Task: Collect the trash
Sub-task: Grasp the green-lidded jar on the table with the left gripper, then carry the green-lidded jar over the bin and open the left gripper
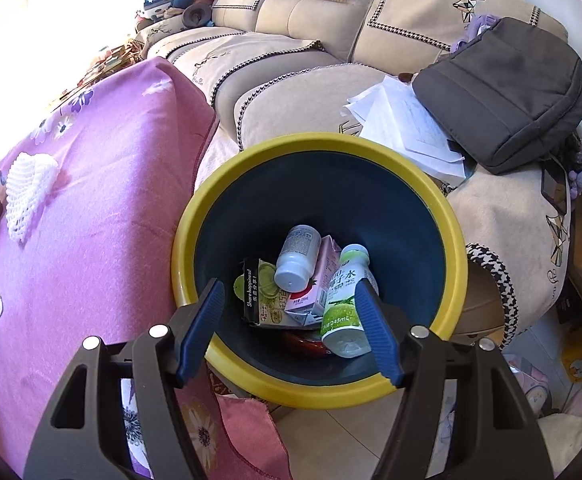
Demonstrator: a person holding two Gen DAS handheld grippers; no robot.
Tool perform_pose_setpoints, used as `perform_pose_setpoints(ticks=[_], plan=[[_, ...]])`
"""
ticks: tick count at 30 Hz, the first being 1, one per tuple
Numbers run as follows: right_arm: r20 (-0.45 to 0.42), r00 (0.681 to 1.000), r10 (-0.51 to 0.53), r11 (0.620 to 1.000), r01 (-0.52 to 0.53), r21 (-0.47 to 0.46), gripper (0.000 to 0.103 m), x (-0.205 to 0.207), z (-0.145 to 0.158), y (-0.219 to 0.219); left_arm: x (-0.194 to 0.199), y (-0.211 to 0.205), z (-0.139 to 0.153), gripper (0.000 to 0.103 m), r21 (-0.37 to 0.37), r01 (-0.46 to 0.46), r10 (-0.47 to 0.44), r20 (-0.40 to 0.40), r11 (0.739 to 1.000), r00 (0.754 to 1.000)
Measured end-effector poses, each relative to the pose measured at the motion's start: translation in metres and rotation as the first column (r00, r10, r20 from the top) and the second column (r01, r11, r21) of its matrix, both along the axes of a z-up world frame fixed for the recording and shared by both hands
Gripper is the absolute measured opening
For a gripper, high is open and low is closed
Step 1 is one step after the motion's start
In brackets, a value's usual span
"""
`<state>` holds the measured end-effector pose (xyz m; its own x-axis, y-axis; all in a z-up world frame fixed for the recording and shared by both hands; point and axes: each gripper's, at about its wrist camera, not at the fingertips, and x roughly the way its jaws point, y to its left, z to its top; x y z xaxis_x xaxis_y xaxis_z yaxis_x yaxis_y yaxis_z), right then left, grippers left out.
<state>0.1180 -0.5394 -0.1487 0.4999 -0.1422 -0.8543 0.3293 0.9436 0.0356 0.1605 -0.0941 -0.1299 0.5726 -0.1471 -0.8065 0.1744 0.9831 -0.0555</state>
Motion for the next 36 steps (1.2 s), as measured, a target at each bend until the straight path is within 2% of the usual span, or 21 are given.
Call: perform_pose_setpoints(ticks=[5,9,18,25,31,33,36], plan=[[-0.002,1.000,0.009,1.000,-0.009,-0.003,0.064,0.000,0.000,0.003,0.001,0.001,-0.001,0.082,-0.008,0.004,-0.004,0.002,1.000,1.000],[0.003,1.000,0.014,1.000,-0.014,-0.004,0.064,-0.001,0.002,0.005,-0.001,-0.001,0.001,0.071,-0.023,0.022,-0.022,0.004,1.000,1.000],[0.019,1.000,0.025,1.000,-0.025,-0.007,0.064,-0.006,0.008,0.008,-0.015,0.008,0.014,0.071,-0.040,0.022,-0.022,0.008,0.999,1.000],[0.034,0.999,0.020,1.000,-0.019,-0.017,0.064,-0.013,0.013,0.009,-0.036,-0.010,0.048,0.071,-0.049,0.102,-0.099,0.063,0.994,0.993],[0.061,0.998,-0.016,1.000,0.017,-0.022,0.064,-0.032,0.020,-0.002,-0.038,-0.060,0.072,0.071,-0.069,0.243,-0.235,0.106,0.968,0.966],[0.069,0.997,-0.032,0.999,0.034,-0.022,0.064,-0.040,0.022,-0.009,-0.034,-0.083,0.076,0.071,-0.082,0.302,-0.294,0.103,0.950,0.950],[0.080,0.995,-0.059,0.998,0.062,-0.030,0.064,-0.055,0.027,-0.020,-0.029,-0.130,0.079,0.071,-0.074,0.412,-0.404,0.106,0.908,0.909]])
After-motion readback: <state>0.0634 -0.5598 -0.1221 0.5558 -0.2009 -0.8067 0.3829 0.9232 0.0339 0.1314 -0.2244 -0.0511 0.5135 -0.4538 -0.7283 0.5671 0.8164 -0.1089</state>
